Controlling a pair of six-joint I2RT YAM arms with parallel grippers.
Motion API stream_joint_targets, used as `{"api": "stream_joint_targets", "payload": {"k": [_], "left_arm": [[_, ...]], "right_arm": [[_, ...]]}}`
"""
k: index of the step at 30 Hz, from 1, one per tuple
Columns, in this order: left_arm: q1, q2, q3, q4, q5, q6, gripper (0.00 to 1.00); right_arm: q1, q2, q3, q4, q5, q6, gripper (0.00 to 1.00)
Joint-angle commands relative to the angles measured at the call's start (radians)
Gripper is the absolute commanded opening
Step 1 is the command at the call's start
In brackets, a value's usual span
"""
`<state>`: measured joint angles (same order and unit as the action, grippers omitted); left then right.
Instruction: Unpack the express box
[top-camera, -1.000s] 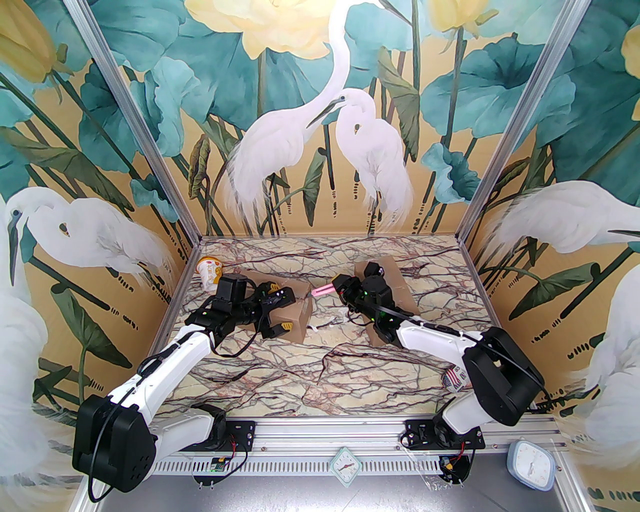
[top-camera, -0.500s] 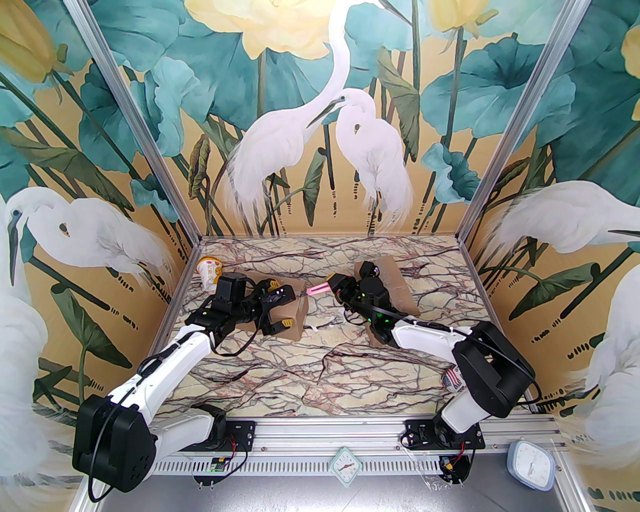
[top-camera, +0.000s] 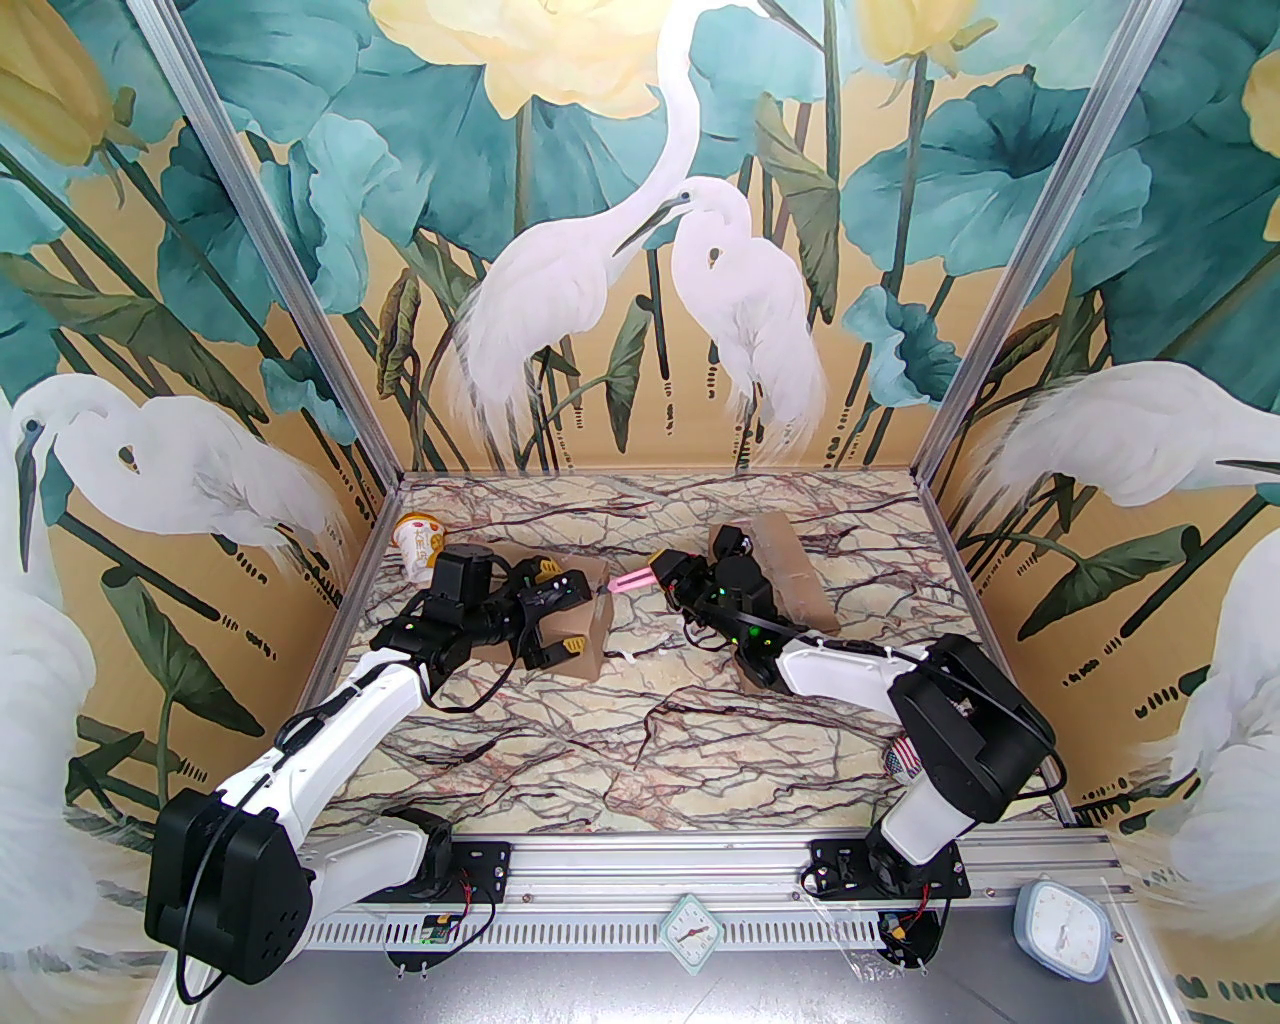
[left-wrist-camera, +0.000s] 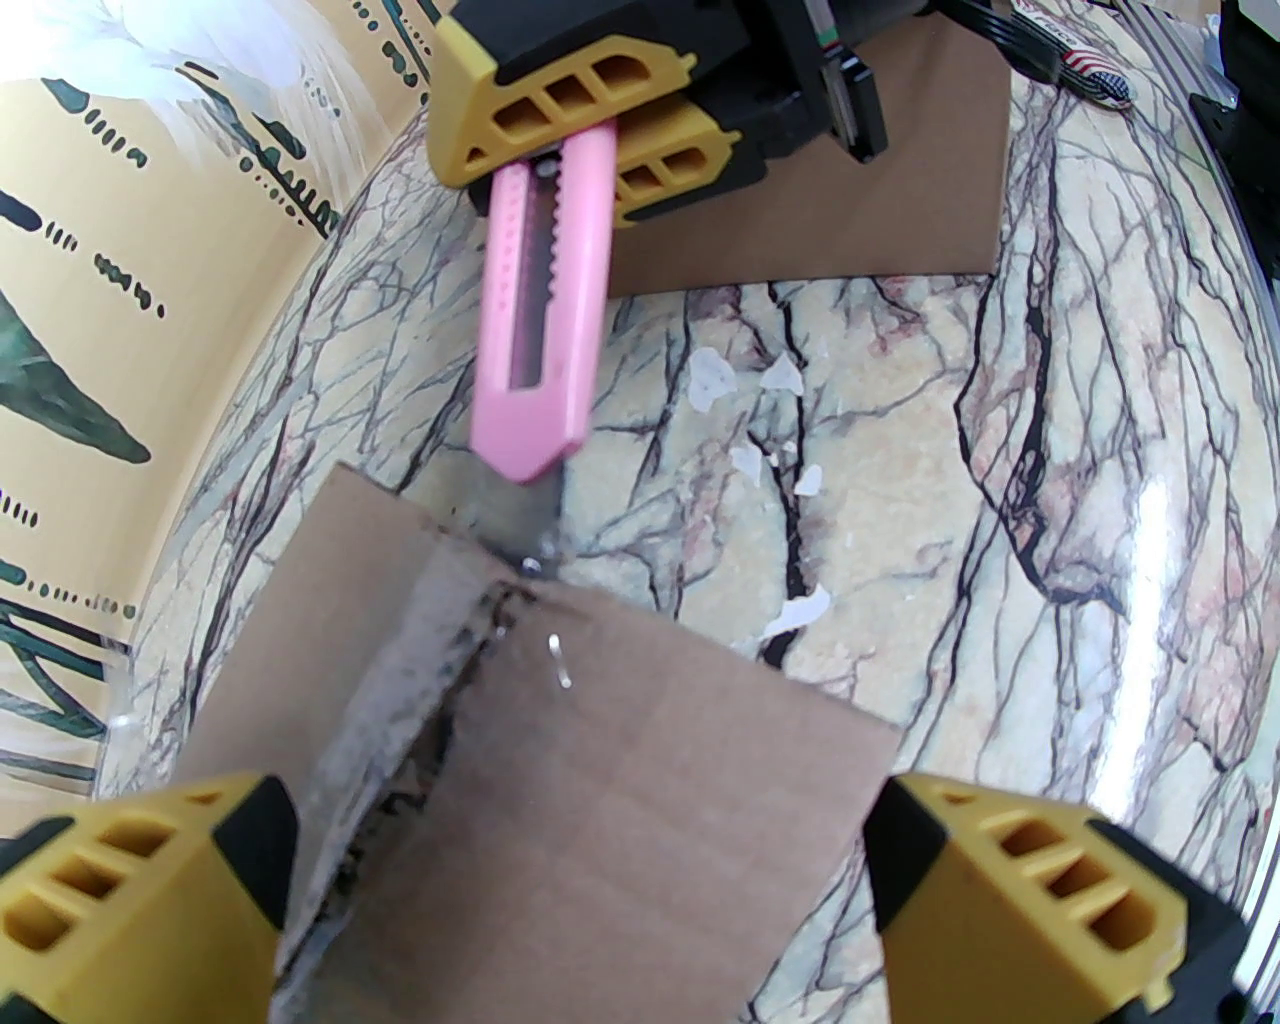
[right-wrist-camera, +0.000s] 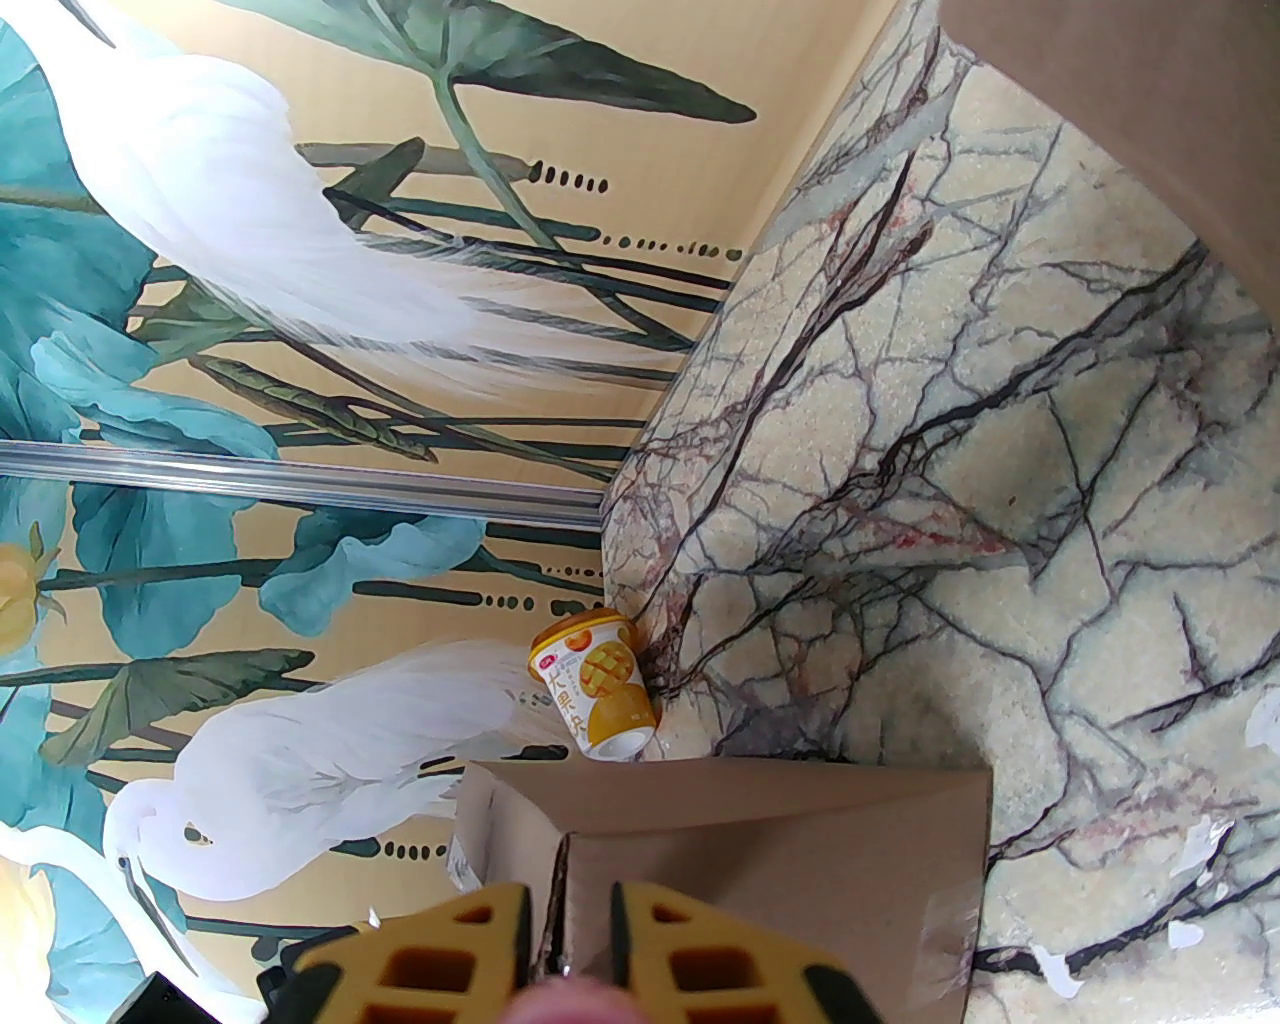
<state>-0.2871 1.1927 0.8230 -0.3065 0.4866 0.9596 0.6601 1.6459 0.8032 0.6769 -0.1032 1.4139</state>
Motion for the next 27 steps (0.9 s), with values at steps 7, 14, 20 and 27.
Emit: {"api": "stream_joint_targets", "payload": {"k": [7,14,20,27], "left_arm": [[0.007,0.047,0.024,0.083,-0.040,-0.030,0.99],[0.014,0.050,0.042,0.066,-0.037,-0.061,0.99],[0.042,0.056,0.059,0.047,-0.006,-0.095,0.99],[0.046,0.085,0.086,0.028,0.014,-0.108,0.99]], "right_arm": [[0.008,-0.004,0.000,0.039,-0.113,0.028,0.00],[0.008,-0.043,-0.020,-0.011,-0.125,0.005,0.00],[0.007,-0.105,-0.022,-0.141,-0.104,-0.062,0.00],[0.006,-0.103,-0.027,-0.120,-0.116,-0.048,0.00]]}}
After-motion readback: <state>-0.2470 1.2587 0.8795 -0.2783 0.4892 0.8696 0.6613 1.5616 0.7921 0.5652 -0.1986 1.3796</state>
